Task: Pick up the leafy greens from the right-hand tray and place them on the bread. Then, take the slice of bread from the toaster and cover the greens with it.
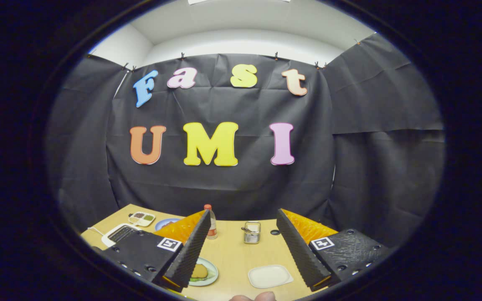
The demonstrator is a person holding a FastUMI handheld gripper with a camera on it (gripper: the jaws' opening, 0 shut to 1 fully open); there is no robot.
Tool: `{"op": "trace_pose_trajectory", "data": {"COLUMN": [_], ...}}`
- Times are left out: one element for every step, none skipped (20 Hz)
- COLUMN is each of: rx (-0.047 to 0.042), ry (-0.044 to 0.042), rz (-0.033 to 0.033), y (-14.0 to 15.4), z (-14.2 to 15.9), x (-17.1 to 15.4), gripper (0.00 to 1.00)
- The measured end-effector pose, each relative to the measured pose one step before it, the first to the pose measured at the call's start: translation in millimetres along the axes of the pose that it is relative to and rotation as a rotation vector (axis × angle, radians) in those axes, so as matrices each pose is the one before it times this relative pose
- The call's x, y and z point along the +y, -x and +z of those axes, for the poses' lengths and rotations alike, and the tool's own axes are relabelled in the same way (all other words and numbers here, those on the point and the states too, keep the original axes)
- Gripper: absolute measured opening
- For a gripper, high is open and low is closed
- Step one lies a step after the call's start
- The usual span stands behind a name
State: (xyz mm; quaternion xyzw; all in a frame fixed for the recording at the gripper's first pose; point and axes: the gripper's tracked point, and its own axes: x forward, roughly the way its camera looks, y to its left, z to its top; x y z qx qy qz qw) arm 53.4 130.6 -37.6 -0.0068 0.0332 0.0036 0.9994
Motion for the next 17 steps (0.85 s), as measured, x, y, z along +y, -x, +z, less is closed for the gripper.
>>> {"op": "trace_pose_trajectory", "data": {"rx": [-0.01623,-0.00913,-0.00817,-0.00712,-0.00795,-0.00839,-0.00217,-0.00158,0.00459,0.00269,0.00172,0.00256,-0.00257,0.0083,0.00234,-0.00066,-0.00329], "ry": [0.00151,0.0058,0.00599,0.00183,-0.00017,-0.00425,-0.0038,0.0008,0.00017,0.00274,0.00106,0.00202,0.00203,0.01258,0.00898,0.00157,-0.00185], "rz": [-0.00899,-0.00675,-0.00333,-0.00276,-0.0027,-0.00075,0.0017,0.00628,0.0087,0.00893,0.0116,0.0082,0.01142,0.00395,0.00664,0.0032,-0.00193], "y": [4.17,2.68,2.59,2.95,2.57,0.57,1.65,1.06,1.48,1.61,1.61,0.22,1.18,-0.66,2.26,1.21,2.27], "z": [7.52,4.65,4.61,3.6,4.98,3.1,2.34,-0.82,-0.39,-0.31,1.4,0.0,1.78,-1.22,-0.89,0.89,1.8], "x": [0.75,1.76,2.76,4.36,4.6,4.95,6.34,6.73,6.47,6.46,6.55,5.01,5.78,2.86,2.06,2.21,0.65], "gripper": [0.96,0.96,0.96,0.96,0.96,0.96,0.96,0.96,0.96,0.96,0.96,0.96,0.96,0.96,0.96,0.97,0.97]}}
